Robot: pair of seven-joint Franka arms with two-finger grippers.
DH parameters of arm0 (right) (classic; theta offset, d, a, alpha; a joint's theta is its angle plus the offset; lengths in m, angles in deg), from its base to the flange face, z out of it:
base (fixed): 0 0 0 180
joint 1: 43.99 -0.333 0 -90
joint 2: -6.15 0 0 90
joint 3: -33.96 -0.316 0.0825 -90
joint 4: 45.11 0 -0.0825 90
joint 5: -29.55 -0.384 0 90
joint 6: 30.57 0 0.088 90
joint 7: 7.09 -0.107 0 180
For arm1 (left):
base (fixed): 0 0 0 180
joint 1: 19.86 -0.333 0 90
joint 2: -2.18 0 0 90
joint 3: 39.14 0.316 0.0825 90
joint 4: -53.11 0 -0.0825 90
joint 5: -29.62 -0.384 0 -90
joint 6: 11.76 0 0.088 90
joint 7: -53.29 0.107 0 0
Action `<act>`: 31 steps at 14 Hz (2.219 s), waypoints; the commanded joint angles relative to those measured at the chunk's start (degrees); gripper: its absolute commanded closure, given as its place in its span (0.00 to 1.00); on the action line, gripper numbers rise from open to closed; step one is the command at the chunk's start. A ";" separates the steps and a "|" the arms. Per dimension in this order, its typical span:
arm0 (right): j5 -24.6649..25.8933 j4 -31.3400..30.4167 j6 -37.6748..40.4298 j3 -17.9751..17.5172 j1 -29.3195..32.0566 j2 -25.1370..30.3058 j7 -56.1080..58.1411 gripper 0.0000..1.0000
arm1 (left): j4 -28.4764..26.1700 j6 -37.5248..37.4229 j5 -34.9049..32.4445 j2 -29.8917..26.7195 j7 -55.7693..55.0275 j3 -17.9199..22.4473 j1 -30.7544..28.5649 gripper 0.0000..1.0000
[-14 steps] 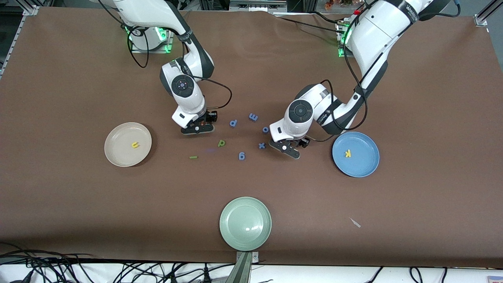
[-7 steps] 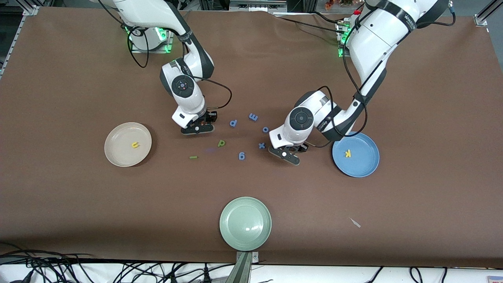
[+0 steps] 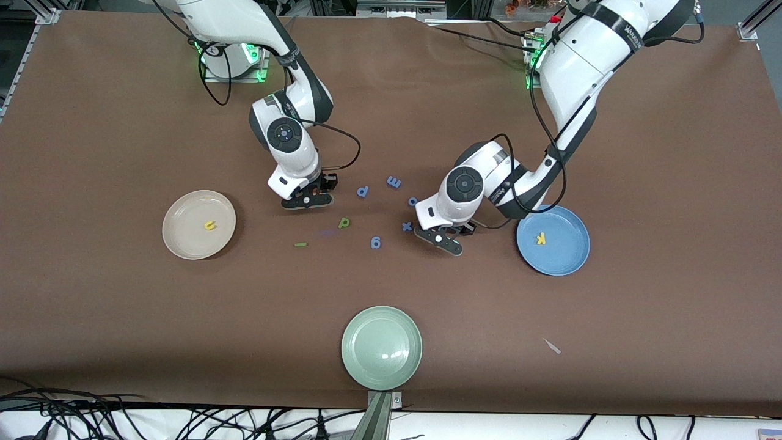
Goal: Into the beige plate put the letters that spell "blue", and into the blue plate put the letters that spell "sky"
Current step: 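Grasp the orange e and the teal y with both grippers, then put the e and y on the beige and blue plates with both grippers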
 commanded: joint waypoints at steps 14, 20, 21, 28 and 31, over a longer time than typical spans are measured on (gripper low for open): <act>0.10 2.89 4.72 1.32 -0.02 1.23 2.26 0.75 | -0.08 -17.29 -2.02 -10.38 2.32 -1.14 -11.40 1.00; 0.01 6.24 11.09 12.65 1.03 2.73 21.49 0.75 | -3.85 -17.03 -2.03 -10.91 10.51 -1.22 -19.33 0.39; 0.01 7.20 11.17 13.10 3.13 2.47 24.92 0.75 | -4.03 -17.21 -1.25 -11.17 10.33 -1.23 -19.34 0.00; 0.19 9.58 11.26 13.11 14.65 0.18 43.31 0.69 | -8.68 -17.56 1.48 -12.14 -13.28 -9.13 -18.98 0.00; -0.08 11.33 12.57 12.84 14.49 0.18 43.50 0.00 | -16.13 -11.53 1.75 -15.46 -24.20 -12.91 -20.47 0.00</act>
